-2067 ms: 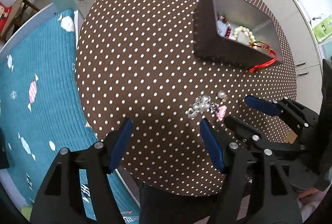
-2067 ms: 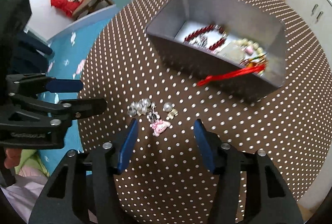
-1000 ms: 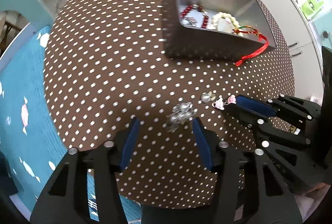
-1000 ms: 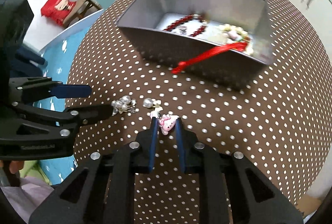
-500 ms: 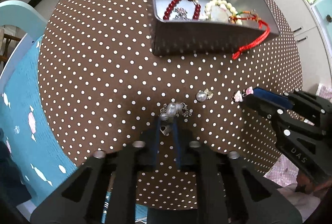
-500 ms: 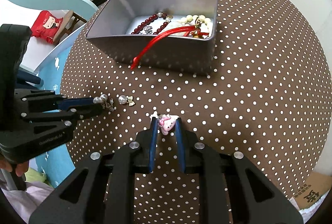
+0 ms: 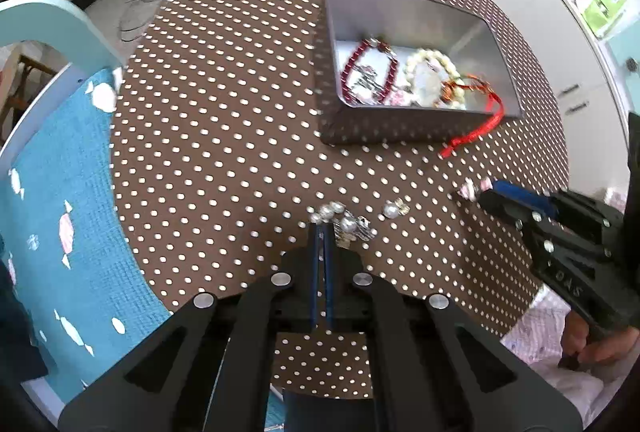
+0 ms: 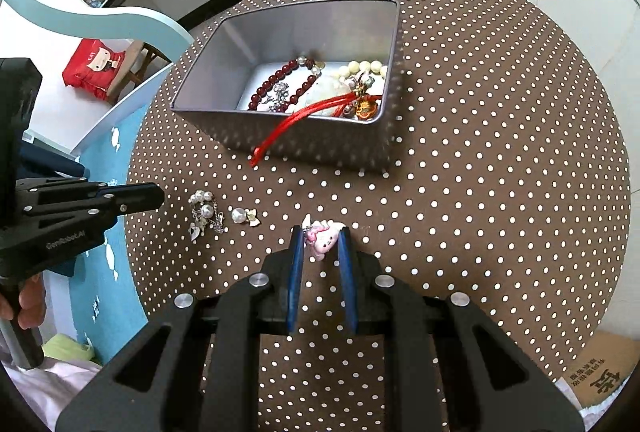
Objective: Organize jewelry
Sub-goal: 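Carry the bunny charm and silver charms into the tin with both tools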
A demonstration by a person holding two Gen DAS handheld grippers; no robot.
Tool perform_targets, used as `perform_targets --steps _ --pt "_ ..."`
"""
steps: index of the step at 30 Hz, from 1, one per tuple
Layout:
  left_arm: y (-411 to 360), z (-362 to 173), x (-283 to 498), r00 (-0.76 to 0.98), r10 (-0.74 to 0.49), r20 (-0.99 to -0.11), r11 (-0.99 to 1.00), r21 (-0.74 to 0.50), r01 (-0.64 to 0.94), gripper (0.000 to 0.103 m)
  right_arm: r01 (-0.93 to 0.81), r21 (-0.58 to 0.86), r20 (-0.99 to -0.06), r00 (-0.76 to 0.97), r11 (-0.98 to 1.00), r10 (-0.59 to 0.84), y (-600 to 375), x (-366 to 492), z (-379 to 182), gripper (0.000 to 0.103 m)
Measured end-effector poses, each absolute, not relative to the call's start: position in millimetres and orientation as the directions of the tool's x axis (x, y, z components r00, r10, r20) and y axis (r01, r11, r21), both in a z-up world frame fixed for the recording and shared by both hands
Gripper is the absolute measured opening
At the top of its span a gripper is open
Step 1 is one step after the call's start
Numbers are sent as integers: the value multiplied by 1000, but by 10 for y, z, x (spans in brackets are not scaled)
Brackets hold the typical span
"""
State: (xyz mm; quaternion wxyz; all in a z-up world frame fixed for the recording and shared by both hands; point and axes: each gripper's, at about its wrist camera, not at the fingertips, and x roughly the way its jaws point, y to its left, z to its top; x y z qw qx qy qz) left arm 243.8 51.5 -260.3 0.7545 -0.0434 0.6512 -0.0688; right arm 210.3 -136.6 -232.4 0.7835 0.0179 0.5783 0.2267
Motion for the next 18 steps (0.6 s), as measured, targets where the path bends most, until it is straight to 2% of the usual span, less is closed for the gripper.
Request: perform_targets --steps 2,3,6,11,14,17,18 --pt "492 -2685 2453 136 -126 -983 991 -119 58 40 -331 296 -898 222 896 379 -1342 2097 -2320 16" --pt "464 -2733 2444 141 -106 -984 993 -97 66 40 -332 295 -899 221 896 378 -1350 2096 -2323 16" --pt "403 -2906 2484 125 -34 -992 997 -25 75 40 -337 282 -904 221 898 366 -1325 2067 -2315 16" --pt "403 -2943 2554 145 -43 -988 996 -31 79 37 -312 280 -911 211 908 354 -1362 2018 -2371 16" --pt "365 -2922 2585 155 -60 -986 991 -41 124 17 -301 283 -913 206 911 351 -1385 1998 -2391 16" --pt "224 -2890 2600 148 -44 -988 986 -19 163 5 -291 289 -913 205 912 354 -1370 1997 -2387 16" --pt "157 -2893 2589 147 -35 -989 985 -9 173 4 -288 289 -912 207 913 354 -1368 1998 -2382 16"
